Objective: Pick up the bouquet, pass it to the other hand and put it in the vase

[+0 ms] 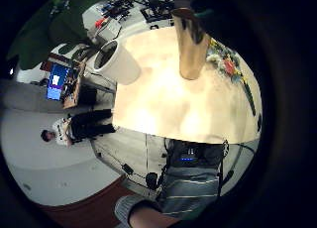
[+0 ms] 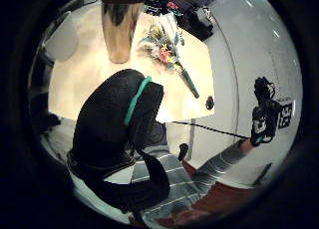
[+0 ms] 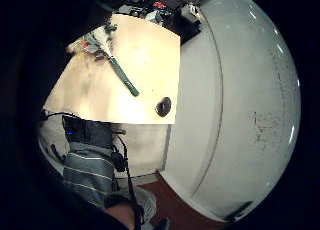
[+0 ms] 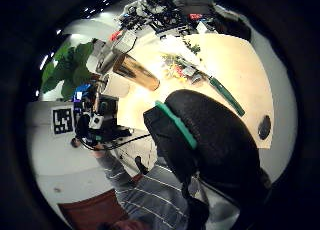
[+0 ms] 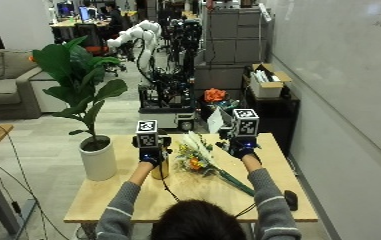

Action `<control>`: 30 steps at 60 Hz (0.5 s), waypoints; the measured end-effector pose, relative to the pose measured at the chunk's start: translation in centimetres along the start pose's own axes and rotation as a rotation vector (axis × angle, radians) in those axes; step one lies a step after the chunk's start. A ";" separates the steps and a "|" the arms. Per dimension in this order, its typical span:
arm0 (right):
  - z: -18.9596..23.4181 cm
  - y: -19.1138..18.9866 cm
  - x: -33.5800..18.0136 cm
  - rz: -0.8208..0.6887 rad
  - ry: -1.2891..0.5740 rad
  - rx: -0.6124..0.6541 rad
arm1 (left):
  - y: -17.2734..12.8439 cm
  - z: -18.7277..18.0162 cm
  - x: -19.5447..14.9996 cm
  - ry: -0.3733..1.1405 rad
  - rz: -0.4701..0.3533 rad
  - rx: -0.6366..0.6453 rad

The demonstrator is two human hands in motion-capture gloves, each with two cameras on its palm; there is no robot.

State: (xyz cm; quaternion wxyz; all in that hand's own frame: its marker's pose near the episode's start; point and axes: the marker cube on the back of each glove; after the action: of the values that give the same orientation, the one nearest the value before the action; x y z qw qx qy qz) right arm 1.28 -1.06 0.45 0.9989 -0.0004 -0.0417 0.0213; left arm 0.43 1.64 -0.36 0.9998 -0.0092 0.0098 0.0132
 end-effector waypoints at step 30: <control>0.2 -4.4 3.0 0.142 -0.047 0.040 | 1.4 1.1 3.6 -0.009 0.096 0.017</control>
State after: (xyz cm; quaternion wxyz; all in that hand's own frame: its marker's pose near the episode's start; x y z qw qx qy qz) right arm 4.46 -5.32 0.91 0.9934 0.0173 -0.0645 0.0929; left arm 3.97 3.13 0.60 0.9981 -0.0003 0.0060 0.0610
